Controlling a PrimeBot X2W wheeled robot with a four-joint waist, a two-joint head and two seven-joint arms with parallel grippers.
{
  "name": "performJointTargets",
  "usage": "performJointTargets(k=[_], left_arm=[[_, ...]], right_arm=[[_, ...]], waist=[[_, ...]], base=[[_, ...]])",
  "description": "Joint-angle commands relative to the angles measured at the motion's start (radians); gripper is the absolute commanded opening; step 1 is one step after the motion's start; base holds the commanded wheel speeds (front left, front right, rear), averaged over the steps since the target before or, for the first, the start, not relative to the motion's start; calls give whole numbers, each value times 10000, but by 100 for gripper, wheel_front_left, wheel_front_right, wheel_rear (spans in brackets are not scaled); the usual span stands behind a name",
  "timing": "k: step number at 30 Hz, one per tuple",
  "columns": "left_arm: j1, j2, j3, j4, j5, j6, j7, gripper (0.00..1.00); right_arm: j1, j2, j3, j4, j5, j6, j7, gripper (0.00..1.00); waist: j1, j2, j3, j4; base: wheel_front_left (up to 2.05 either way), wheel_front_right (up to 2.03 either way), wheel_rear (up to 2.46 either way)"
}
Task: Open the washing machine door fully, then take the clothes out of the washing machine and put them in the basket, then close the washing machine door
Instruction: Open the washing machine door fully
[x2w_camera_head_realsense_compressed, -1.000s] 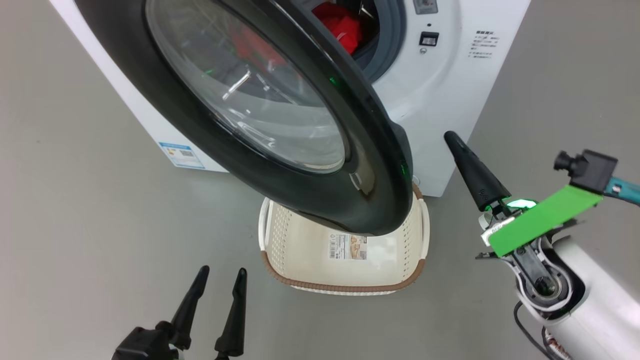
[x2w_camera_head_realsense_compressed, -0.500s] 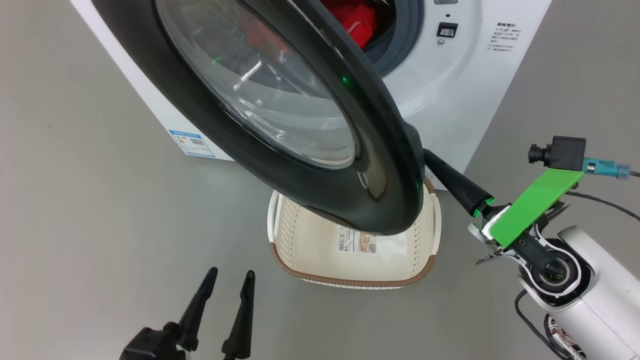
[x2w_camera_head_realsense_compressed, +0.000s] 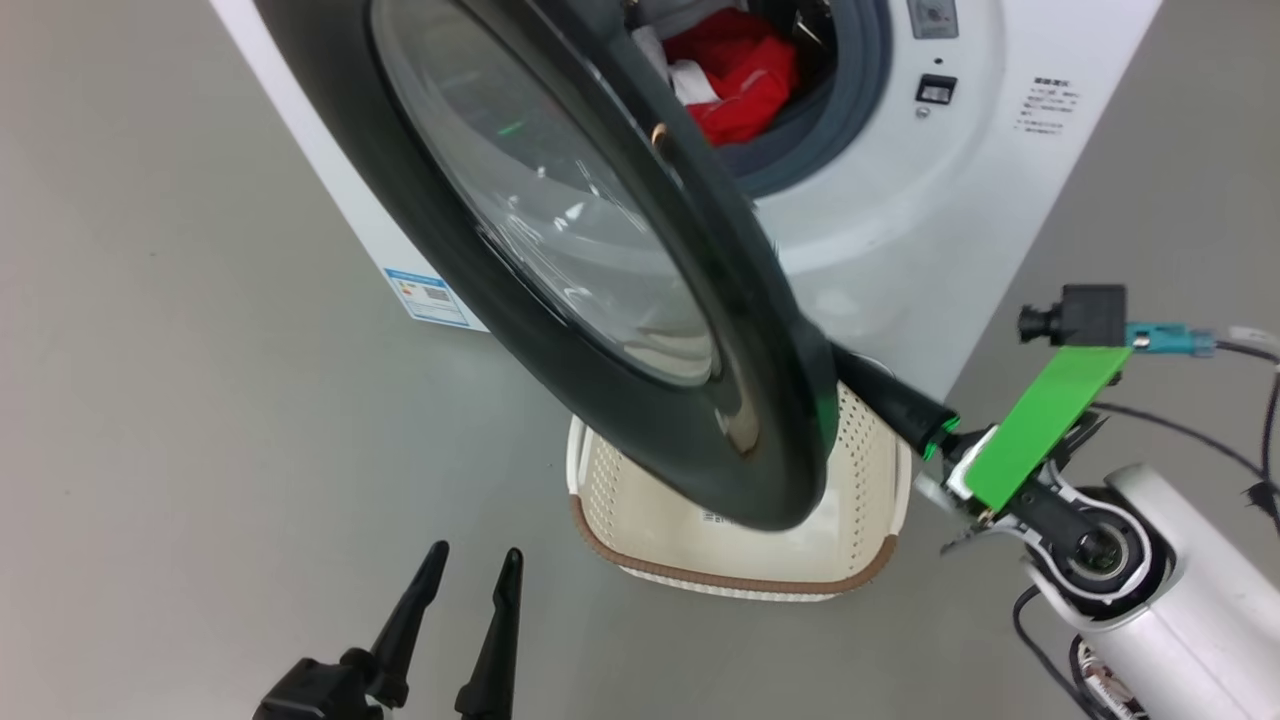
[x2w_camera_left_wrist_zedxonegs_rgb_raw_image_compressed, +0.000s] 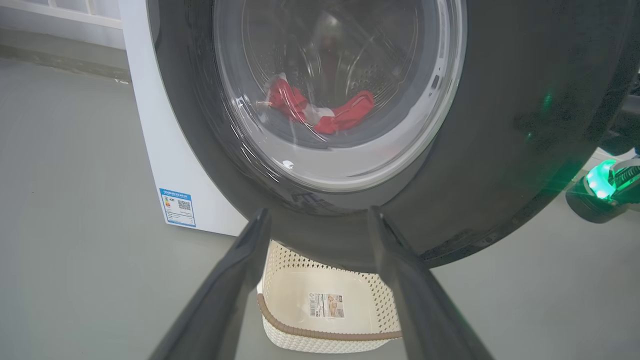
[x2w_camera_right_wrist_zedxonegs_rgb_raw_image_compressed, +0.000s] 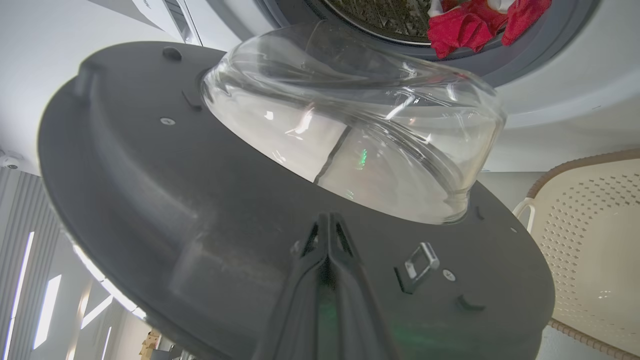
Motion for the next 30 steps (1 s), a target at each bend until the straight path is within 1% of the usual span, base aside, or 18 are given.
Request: performJointTargets(k=[1,17,30], left_arm=[[-60,73,297,-181,-87,33,-94,100],[329,73,293,-167,-50,56,-94,100],[588,73,405,-169,50,157,-94,100]], right_arm=[[183,147,92,-302,-21,79,111,0],[825,763,197,-472,-456,79,1302,0],[1182,1299,386,-667,-722,79,1583,0]], waist=[[0,0,-132,140],[0,0,-649,1023],[0,0,-1066,1840]], base=[[0,0,0],[0,0,0],[0,0,0]])
